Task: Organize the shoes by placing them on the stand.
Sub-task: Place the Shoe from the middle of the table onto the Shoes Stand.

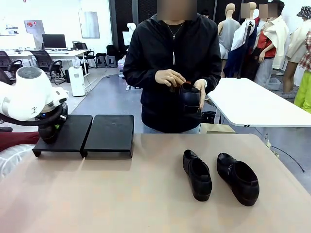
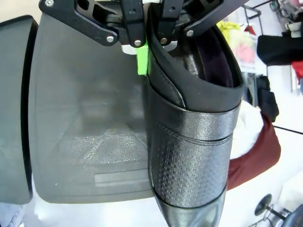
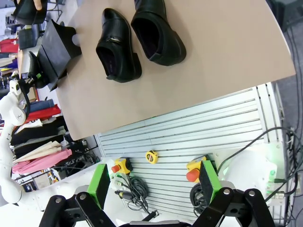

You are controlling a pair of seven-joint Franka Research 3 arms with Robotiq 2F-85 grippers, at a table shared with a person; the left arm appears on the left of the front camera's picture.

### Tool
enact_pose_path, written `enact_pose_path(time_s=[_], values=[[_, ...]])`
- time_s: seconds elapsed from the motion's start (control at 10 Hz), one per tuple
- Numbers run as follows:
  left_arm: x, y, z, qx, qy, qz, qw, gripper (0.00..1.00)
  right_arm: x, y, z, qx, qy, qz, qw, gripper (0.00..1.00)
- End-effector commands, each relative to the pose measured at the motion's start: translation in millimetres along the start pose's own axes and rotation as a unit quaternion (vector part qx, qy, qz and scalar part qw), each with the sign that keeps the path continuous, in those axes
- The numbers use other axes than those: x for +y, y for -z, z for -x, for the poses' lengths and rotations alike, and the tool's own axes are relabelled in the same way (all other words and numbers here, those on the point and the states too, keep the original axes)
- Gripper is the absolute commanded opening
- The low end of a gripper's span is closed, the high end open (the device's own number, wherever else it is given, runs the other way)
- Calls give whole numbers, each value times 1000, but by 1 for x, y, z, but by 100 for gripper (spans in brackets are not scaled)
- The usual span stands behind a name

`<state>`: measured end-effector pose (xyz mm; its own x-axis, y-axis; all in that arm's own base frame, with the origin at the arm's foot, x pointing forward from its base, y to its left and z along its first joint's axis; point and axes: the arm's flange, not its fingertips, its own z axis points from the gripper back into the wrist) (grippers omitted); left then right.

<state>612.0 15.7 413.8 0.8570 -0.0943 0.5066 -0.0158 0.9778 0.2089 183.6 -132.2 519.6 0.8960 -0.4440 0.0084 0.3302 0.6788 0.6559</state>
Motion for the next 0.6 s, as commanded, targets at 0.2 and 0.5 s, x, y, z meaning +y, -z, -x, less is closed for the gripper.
enact_pose_path(time_s=[0.2,0.5], values=[[-5,-7,-2,-1,1,-5,1000,49,0,-2,0,1,-12,-8,1000,100],[-5,-10,-1,-2,8,10,1000,100,0,-2,0,1,-12,-8,1000,100]])
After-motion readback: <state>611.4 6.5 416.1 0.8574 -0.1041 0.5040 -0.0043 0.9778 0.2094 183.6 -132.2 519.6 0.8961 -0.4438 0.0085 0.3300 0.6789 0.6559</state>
